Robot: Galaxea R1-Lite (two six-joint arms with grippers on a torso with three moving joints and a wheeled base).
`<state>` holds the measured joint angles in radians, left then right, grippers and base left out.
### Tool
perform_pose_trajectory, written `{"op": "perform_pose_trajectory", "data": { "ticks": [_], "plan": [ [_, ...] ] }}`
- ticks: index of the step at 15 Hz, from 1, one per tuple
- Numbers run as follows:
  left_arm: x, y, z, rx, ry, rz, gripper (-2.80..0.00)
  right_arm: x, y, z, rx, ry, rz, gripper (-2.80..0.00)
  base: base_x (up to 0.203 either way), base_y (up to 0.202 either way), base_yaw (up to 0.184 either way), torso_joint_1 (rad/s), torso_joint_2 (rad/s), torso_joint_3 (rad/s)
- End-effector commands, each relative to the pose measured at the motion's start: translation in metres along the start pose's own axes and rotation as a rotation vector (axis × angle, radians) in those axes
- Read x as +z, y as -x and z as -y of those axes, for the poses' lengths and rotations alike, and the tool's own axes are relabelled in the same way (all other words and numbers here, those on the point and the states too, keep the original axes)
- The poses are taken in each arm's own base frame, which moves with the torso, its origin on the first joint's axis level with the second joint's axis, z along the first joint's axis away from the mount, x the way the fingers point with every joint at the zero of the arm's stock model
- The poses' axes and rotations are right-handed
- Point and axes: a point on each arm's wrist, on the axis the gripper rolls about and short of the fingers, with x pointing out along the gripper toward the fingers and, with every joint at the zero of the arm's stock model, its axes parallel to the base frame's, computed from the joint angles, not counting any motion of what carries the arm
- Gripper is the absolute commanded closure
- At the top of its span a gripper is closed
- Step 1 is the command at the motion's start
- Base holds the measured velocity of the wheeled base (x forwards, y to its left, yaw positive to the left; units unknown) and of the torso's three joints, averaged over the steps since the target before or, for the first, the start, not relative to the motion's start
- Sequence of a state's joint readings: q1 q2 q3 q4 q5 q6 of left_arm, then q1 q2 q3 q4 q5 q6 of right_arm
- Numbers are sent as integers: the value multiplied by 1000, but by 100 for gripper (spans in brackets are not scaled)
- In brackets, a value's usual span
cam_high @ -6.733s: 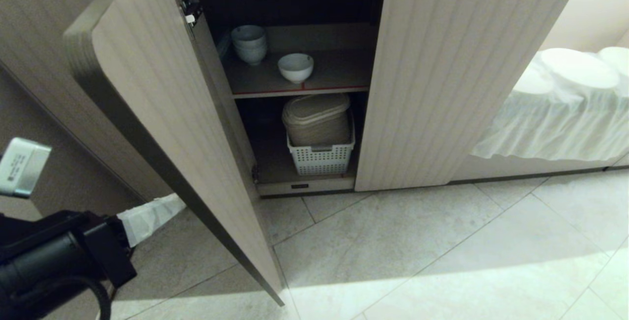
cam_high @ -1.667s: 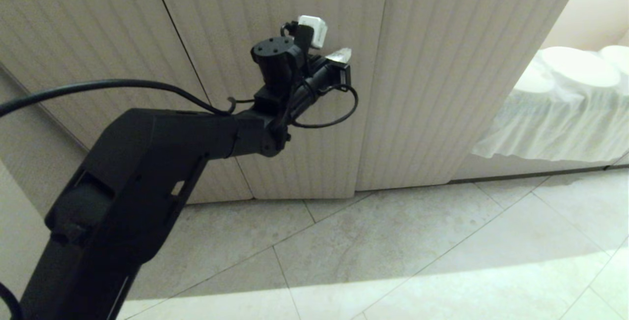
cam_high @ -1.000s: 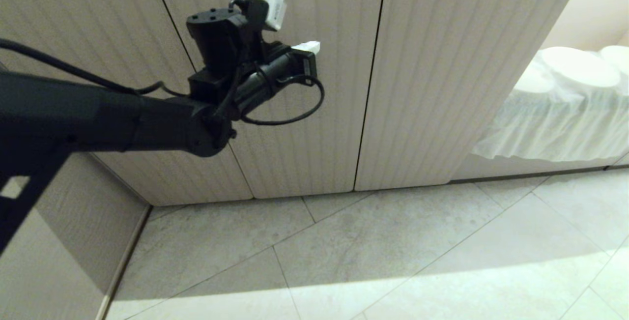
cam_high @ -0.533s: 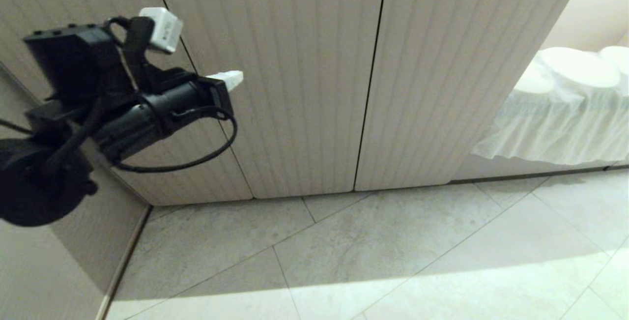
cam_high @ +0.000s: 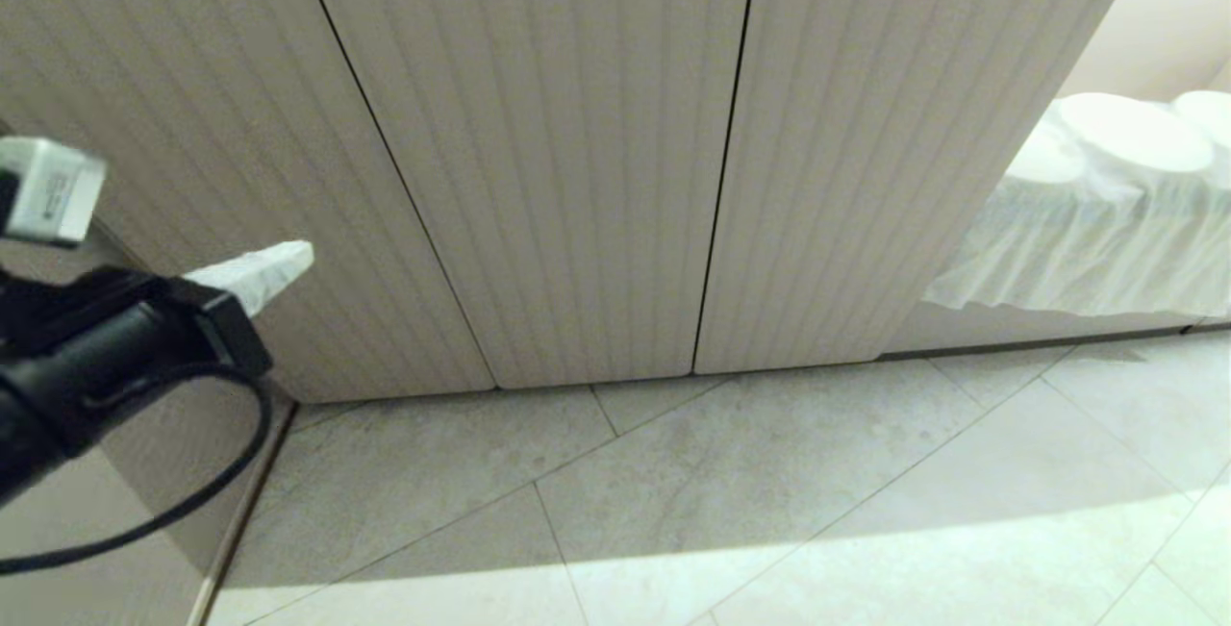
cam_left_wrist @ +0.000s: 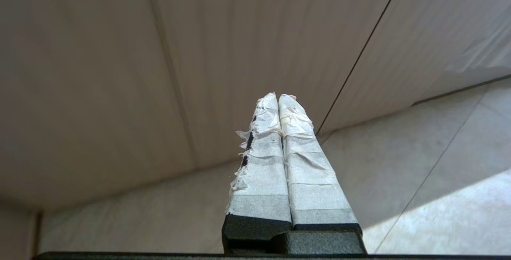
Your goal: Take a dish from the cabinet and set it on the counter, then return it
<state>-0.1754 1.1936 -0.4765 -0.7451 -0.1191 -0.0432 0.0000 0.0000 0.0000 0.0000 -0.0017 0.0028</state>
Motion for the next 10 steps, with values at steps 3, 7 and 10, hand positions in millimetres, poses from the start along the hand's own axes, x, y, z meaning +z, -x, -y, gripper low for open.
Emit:
{"op": "perform_pose_trajectory", "data": {
  "ticks": [3, 7, 10],
  "plan": [
    [-44, 68, -3, 86, 3, -34, 0, 0, 0, 0, 0, 0, 0, 0, 0, 0, 0, 0, 0, 0],
    [-86, 109, 1, 119, 16, -100, 0, 0, 0, 0, 0, 0, 0, 0, 0, 0, 0, 0, 0, 0],
    [-102, 133, 6, 127, 31, -176, 0, 0, 0, 0, 0, 0, 0, 0, 0, 0, 0, 0, 0, 0]
  ]
}}
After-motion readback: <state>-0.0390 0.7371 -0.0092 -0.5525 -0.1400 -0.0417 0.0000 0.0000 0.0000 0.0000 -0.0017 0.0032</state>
